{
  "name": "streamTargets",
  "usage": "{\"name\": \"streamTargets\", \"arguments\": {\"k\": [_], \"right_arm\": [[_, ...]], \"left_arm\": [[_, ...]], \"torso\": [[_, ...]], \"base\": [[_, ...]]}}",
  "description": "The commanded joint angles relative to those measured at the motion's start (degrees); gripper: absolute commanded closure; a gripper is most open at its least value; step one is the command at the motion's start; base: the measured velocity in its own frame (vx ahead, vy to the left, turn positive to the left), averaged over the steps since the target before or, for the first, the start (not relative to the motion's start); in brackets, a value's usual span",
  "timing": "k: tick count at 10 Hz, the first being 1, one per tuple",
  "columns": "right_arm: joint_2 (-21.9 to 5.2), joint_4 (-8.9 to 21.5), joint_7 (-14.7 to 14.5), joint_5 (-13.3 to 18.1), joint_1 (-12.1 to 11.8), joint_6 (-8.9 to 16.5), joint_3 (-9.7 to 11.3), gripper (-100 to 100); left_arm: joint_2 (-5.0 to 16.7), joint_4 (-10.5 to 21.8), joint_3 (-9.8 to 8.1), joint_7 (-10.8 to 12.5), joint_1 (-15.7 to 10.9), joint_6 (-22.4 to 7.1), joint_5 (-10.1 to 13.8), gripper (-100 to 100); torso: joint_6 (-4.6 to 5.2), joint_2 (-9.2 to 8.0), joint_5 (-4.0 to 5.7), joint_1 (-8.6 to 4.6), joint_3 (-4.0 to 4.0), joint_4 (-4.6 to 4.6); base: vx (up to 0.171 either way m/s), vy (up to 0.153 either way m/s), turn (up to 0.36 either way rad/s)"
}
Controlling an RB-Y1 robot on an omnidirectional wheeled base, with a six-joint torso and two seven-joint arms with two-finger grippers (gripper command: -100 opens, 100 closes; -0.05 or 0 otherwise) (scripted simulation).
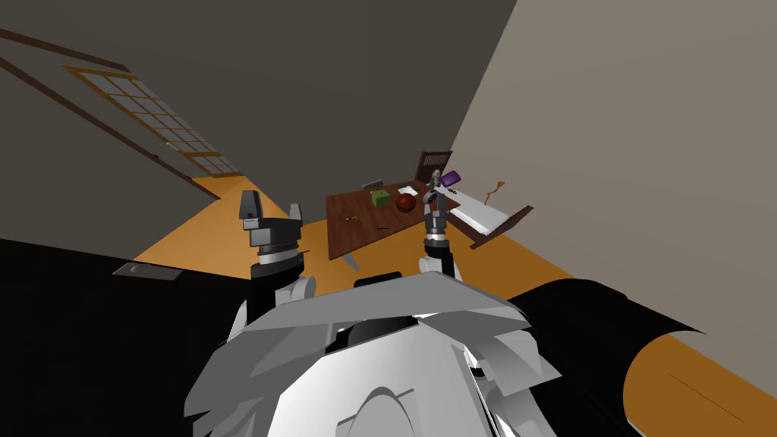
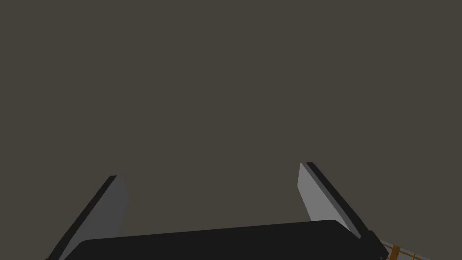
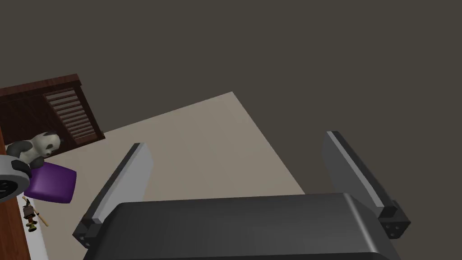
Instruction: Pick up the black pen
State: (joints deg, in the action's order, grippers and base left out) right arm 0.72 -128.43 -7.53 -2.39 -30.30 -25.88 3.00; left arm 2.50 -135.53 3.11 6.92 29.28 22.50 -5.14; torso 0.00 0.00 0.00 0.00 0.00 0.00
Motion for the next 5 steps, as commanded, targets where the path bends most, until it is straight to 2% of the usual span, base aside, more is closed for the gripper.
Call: {"name": "streamTargets", "arguments": {"k": [1,5], "right_arm": [[-1.90,0.62,-0.19,0.42,-0.18,0.05,0.28,-100],[-8.81,4.46,-1.19,2.90,-1.25,0.26,1.93,-100]], "left_arm": [[0.00,0.00,0.00,0.00,0.00,0.00,0.00,0],[0.00,0.00,0.00,0.00,-0.01,0.00,0.00,0]], "torso": [[0.00,0.00,0.00,0.00,0.00,0.00],[-0.01,-0.30,0.06,-0.28,-0.17,-0.06]], "base": [[-0.025,-0.014,0.049],[-0.076,-0.054,0.107]]}}
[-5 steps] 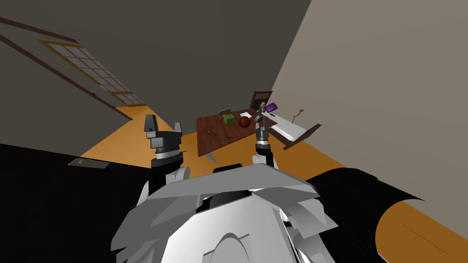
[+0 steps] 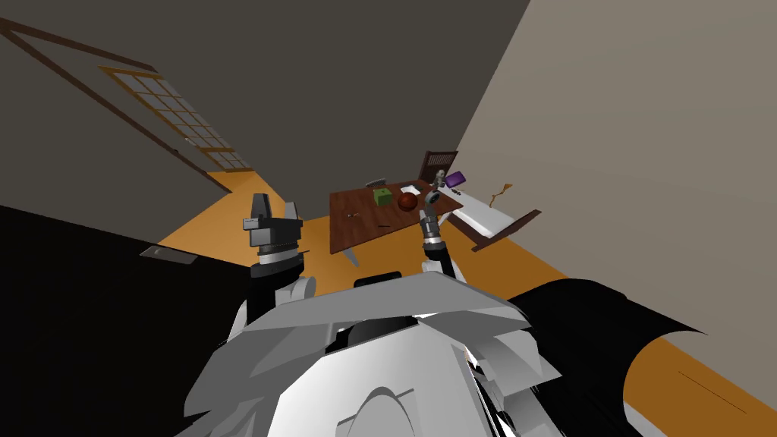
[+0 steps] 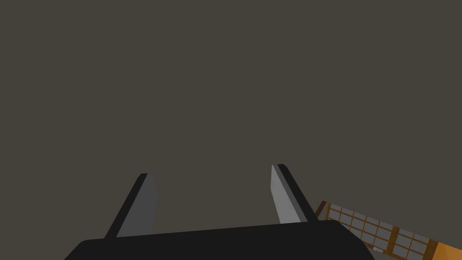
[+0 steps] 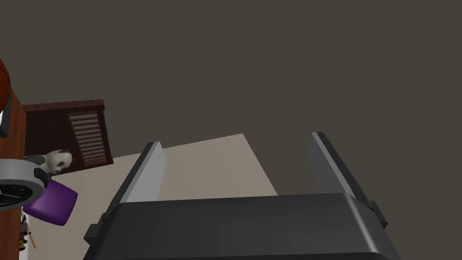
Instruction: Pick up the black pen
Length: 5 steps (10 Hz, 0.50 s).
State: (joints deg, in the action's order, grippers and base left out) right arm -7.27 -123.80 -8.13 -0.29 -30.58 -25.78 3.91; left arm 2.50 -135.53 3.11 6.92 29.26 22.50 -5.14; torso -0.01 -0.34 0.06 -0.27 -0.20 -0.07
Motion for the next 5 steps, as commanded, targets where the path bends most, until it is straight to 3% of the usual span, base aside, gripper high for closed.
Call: {"name": "streamTargets", "arguments": {"k": [1,3,4,5], "right_arm": [[-2.82,1.29,-0.93,1.70,-1.35,0.22,1.63,-100],[-6.44,4.78,-1.66,3.81,-2.21,0.33,3.03,-100],[-7.09,4.78,-1.66,3.81,-2.21,0.33,3.03,-100],[-9.29,6.79,-2.04,4.99,-2.67,0.37,3.82,-100]], "left_arm": [[0.00,0.00,0.00,0.00,0.00,0.00,0.00,0],[0.00,0.00,0.00,0.00,0.00,0.00,0.00,0],[0.00,0.00,0.00,0.00,-0.01,0.00,0.00,0],[0.00,0.00,0.00,0.00,0.01,0.00,0.00,0]], "torso": [[0.00,0.00,0.00,0.00,0.00,0.00],[0.01,-0.16,0.01,-0.06,-0.09,-0.04],[-0.02,-0.18,0.01,-0.06,-0.11,-0.05],[0.03,-0.05,0.00,0.02,-0.04,-0.03]], "base": [[-0.122,-0.076,0.149],[-0.139,-0.074,0.191],[-0.091,-0.048,0.091],[-0.079,-0.035,0.115]]}}
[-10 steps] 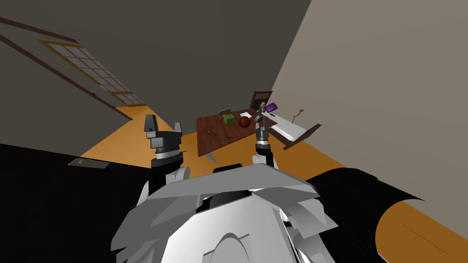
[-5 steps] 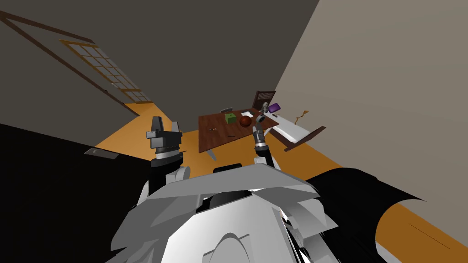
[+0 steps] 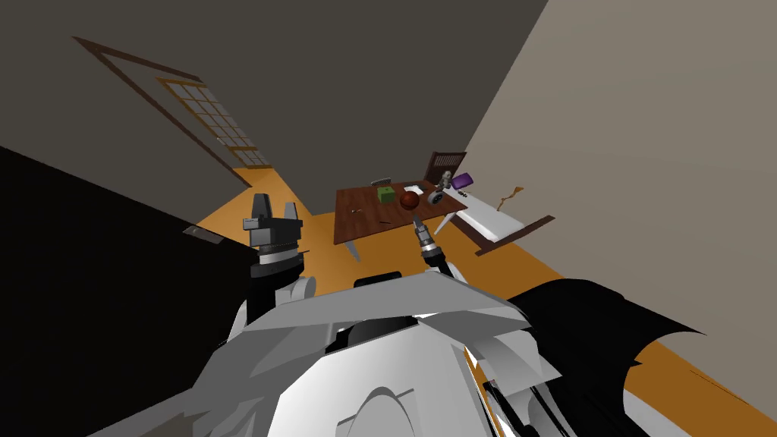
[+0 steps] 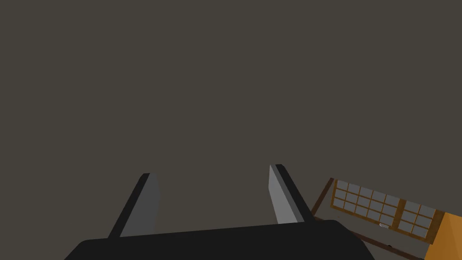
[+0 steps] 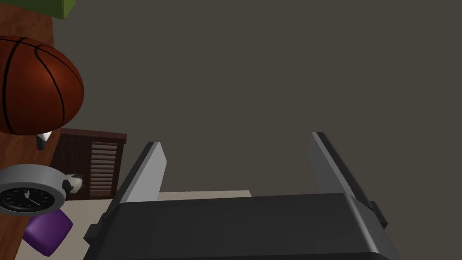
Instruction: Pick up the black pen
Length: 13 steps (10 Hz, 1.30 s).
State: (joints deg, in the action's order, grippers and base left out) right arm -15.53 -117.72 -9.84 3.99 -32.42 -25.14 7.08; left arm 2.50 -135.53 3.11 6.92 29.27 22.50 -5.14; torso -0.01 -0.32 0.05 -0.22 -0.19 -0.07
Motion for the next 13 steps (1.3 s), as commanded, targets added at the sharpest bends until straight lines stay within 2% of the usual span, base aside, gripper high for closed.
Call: {"name": "streamTargets", "arguments": {"k": [1,2,4,5,6,7,8,9,10,11,13], "right_arm": [[-2.86,2.86,-0.71,1.96,-1.30,-0.24,1.48,-100],[-3.37,2.88,-0.71,1.96,-1.30,-0.24,1.48,-100],[-7.29,7.07,-1.42,4.64,-2.23,-0.26,3.29,-100],[-8.07,7.64,-1.42,4.64,-2.23,-0.26,3.29,-100],[-10.34,10.23,-1.74,6.05,-2.68,-0.31,4.26,-100],[-10.45,10.23,-1.74,6.05,-2.68,-0.31,4.26,-100],[-12.83,12.47,-2.03,7.49,-3.09,-0.38,5.26,-100],[-12.83,12.93,-2.03,7.49,-3.09,-0.38,5.26,-100],[-15.21,14.97,-2.29,8.95,-3.48,-0.49,6.28,-100],[-15.21,15.74,-2.29,8.95,-3.48,-0.49,6.28,-100],[-19.32,20.08,-2.68,11.93,-4.16,-0.78,8.36,-100]], "left_arm": [[0.00,0.00,0.00,0.00,0.00,0.00,0.00,0],[0.00,0.00,0.00,0.00,-0.01,0.00,0.00,0],[0.00,0.00,0.00,0.00,0.00,0.00,0.00,0],[0.00,0.00,0.00,0.00,-0.01,0.00,0.00,0],[0.00,0.00,-0.01,0.00,0.01,0.00,0.00,0],[0.00,0.00,0.00,0.00,0.00,0.00,0.00,0],[0.00,0.00,0.00,0.00,0.01,0.00,0.00,0],[0.00,0.00,0.00,0.00,0.00,0.00,0.00,0],[0.00,0.00,-0.01,0.00,0.01,0.00,0.00,0],[0.00,0.00,-0.01,0.00,0.01,0.00,0.00,0],[0.00,0.00,0.00,0.00,0.00,0.00,0.00,0]], "torso": [[0.00,0.00,0.00,0.00,0.00,0.00],[-0.01,-0.08,0.00,0.00,-0.04,-0.01],[-0.01,0.05,0.00,0.01,0.03,0.01],[-0.02,-0.01,0.01,-0.04,0.00,0.00],[0.04,0.01,0.00,-0.02,0.00,0.00],[0.00,-0.02,-0.01,0.05,-0.01,-0.01],[0.03,0.06,-0.02,0.09,0.03,0.00],[0.00,0.12,-0.02,0.06,0.06,0.02],[0.03,0.19,-0.01,0.05,0.10,0.03],[0.04,0.17,-0.02,0.07,0.09,0.03],[-0.02,0.18,-0.03,0.11,0.10,0.03]], "base": [[-0.118,-0.042,0.265],[-0.088,-0.035,0.096],[-0.088,-0.038,0.255],[-0.089,-0.040,0.094],[-0.100,-0.015,0.176],[-0.074,-0.005,0.107],[-0.059,-0.011,0.230],[-0.047,-0.016,0.100],[-0.055,-0.005,0.324],[-0.051,0.000,0.004],[-0.066,0.008,0.377]]}}
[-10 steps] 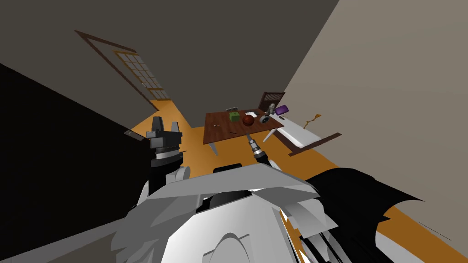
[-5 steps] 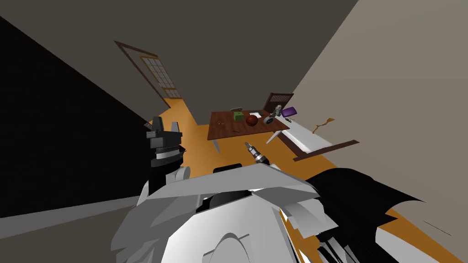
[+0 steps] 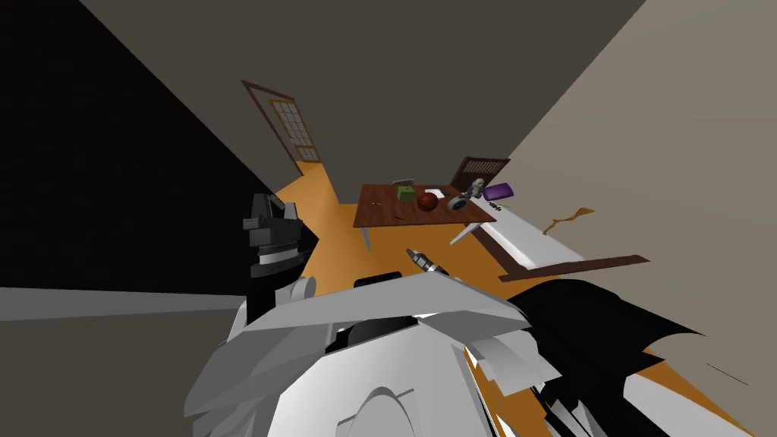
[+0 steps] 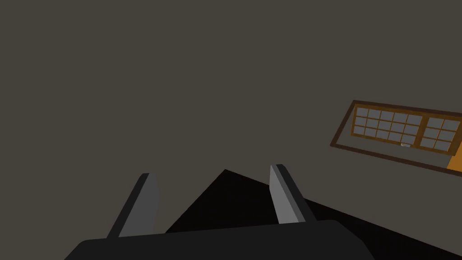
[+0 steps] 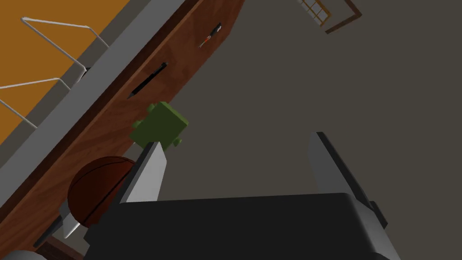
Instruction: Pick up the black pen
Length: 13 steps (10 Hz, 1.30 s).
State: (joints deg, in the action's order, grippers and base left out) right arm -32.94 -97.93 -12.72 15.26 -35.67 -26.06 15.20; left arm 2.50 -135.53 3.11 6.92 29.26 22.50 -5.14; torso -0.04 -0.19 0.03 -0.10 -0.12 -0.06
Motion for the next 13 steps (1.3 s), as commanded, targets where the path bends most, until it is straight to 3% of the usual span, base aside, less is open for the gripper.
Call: {"name": "streamTargets", "arguments": {"k": [1,2,5,7,8,9,11,12,13], "right_arm": [[-2.53,1.89,0.20,0.66,-0.92,0.14,0.24,-100],[-4.29,4.65,0.07,2.16,-1.20,-0.05,1.29,-100],[-7.14,8.17,0.00,3.64,-1.45,-0.27,2.33,-100],[-11.29,12.96,0.01,6.56,-1.82,-0.79,4.39,-100],[-11.53,14.69,0.01,6.56,-1.82,-0.79,4.39,-100],[-13.62,17.54,0.09,7.98,-1.93,-1.09,5.40,-100],[-13.62,17.99,0.09,7.98,-1.93,-1.09,5.40,-100],[-15.62,19.85,0.22,9.37,-1.99,-1.41,6.38,-100],[-15.62,20.68,0.22,9.37,-1.99,-1.41,6.38,-100]], "left_arm": [[0.00,0.00,0.00,0.00,0.00,0.00,0.00,0],[0.00,0.00,-0.01,0.00,0.02,0.00,0.00,0],[0.00,0.00,0.00,0.00,0.01,0.00,0.00,0],[0.00,0.00,0.00,0.00,0.01,0.00,0.00,0],[0.00,0.00,0.00,0.00,0.01,0.00,0.00,0],[0.00,0.00,-0.01,0.00,0.03,0.00,0.00,0],[0.00,0.00,-0.01,0.00,0.03,0.00,0.00,0],[0.00,-0.01,-0.02,0.00,0.03,0.00,0.00,0],[0.00,0.00,-0.01,0.00,0.02,0.00,0.00,0]], "torso": [[0.00,0.00,0.00,0.00,0.00,0.00],[0.09,0.03,0.00,-0.05,0.01,0.01],[0.03,0.16,-0.01,0.01,0.09,0.03],[0.02,0.21,-0.01,0.01,0.11,0.04],[0.03,0.24,-0.02,0.07,0.13,0.05],[0.08,0.27,-0.02,0.04,0.15,0.05],[0.08,0.32,-0.02,0.03,0.18,0.06],[0.10,0.30,0.00,-0.01,0.17,0.06],[0.01,0.35,-0.01,0.00,0.19,0.06]], "base": [[-0.057,-0.002,0.107],[-0.040,0.015,0.222],[-0.022,0.014,0.179],[-0.012,0.034,0.364],[0.004,0.028,0.149],[0.018,0.031,0.278],[0.012,0.012,0.076],[0.019,0.020,0.322],[0.027,0.012,0.172]]}}
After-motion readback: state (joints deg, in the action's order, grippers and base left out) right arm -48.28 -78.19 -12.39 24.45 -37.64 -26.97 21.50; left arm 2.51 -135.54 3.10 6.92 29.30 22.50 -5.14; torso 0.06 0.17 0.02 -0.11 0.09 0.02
